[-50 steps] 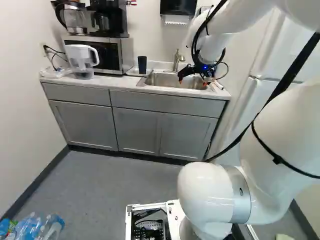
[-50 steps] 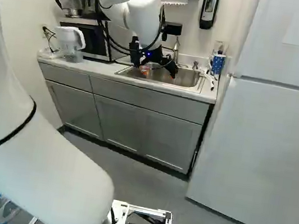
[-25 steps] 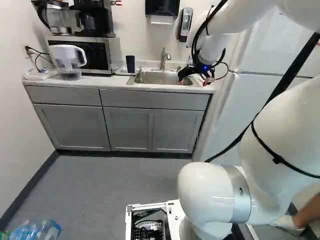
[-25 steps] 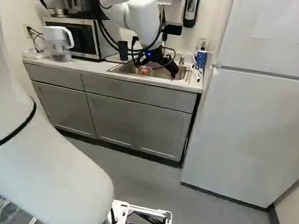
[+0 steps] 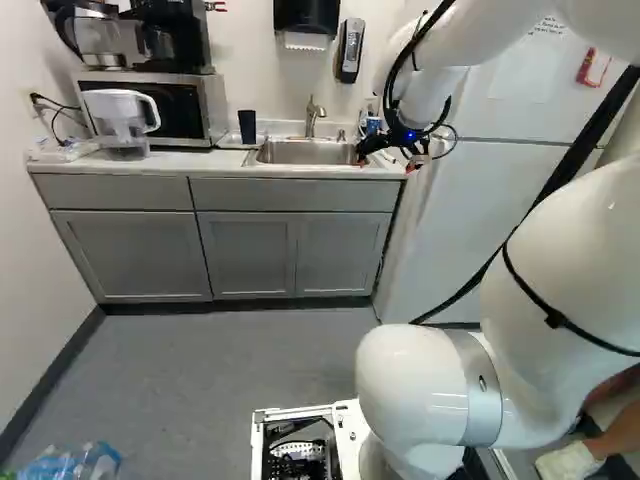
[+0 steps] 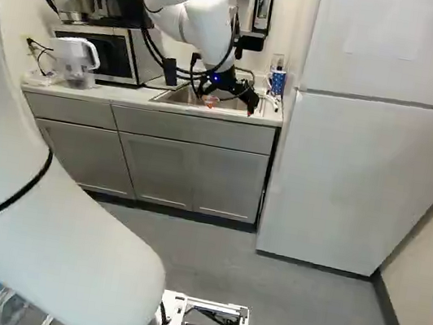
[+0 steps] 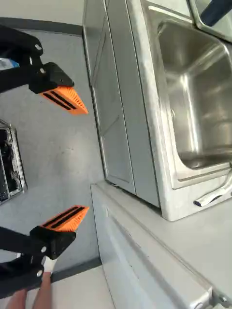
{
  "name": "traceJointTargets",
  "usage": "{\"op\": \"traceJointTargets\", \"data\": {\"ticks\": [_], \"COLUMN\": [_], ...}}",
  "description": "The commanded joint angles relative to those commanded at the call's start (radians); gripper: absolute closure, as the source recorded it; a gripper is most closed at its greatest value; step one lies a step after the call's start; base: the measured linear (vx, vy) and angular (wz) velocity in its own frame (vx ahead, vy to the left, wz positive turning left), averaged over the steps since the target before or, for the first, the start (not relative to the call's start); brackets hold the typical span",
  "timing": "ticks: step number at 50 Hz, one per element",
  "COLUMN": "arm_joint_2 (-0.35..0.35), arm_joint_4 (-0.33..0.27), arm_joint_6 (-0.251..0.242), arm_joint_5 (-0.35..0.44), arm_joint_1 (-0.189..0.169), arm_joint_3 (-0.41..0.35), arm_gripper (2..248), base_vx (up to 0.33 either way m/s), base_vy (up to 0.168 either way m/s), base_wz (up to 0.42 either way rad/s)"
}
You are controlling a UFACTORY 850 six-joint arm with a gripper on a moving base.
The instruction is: Rinse the cup and place it in the tray
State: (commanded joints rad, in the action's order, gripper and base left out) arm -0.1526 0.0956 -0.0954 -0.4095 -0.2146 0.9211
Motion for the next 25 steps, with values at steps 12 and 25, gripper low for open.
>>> {"op": "traceJointTargets", "data": {"ticks": [12, 25], "arm_joint_2": [0.000, 0.000], "arm_joint_4": [0.000, 0.000], "arm_joint_6": [0.000, 0.000], "arm_joint_5": [0.000, 0.000], "arm_joint_1": [0.000, 0.000], "arm_joint_3": [0.000, 0.000], "arm_gripper": [3, 3], "base_vx": [-0.002, 0.000], "base_vy": [0.001, 0.000], "base_wz": [-0.001, 0.000]}}
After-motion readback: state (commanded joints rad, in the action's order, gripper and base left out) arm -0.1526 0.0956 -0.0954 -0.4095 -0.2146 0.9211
